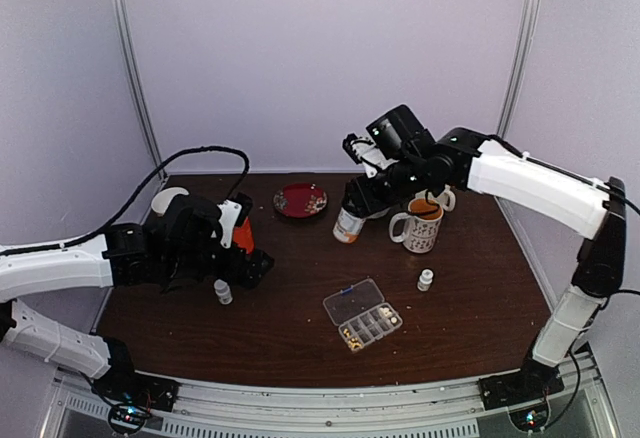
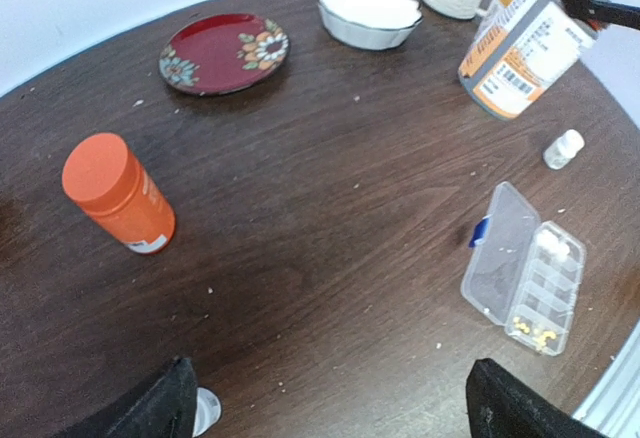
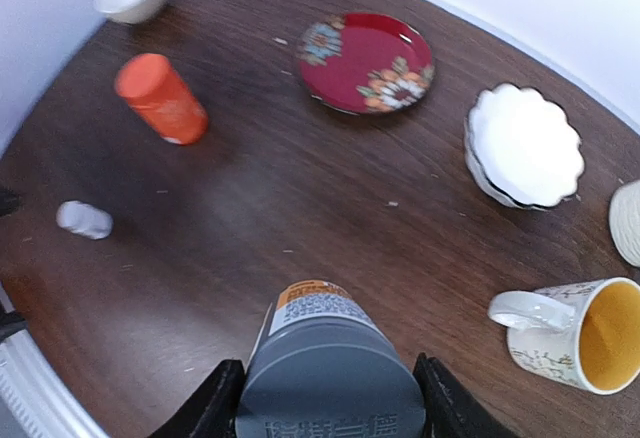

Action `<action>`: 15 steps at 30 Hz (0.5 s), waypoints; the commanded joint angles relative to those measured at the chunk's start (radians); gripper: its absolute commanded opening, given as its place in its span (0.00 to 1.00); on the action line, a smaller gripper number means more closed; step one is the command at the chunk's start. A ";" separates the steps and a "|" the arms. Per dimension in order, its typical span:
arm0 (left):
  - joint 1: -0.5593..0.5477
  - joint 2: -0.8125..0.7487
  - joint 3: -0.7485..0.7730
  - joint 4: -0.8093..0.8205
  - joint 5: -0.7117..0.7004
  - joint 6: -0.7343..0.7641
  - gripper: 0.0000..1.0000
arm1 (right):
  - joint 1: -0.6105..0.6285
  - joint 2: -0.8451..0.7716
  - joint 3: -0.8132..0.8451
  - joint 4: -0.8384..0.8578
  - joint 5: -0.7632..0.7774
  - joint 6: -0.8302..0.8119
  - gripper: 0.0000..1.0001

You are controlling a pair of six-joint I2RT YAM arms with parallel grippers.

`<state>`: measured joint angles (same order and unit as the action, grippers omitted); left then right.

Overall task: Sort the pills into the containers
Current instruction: Pick up the pill bottle from the center of the board, then unscrew the lid of the pill bottle.

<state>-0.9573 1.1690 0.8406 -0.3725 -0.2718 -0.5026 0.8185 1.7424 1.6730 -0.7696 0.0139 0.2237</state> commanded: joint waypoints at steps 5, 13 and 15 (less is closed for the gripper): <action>-0.024 -0.159 -0.118 0.418 0.182 0.148 0.98 | 0.065 -0.282 -0.205 0.363 -0.341 0.152 0.39; -0.207 -0.162 -0.171 0.694 0.101 0.762 0.98 | 0.099 -0.342 -0.281 0.569 -0.460 0.363 0.38; -0.213 -0.146 -0.157 0.720 0.046 0.812 0.97 | 0.108 -0.342 -0.285 0.598 -0.475 0.393 0.38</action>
<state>-1.1610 1.0016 0.6678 0.1734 -0.1284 0.0383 0.9047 1.4334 1.4025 -0.3244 -0.3771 0.5041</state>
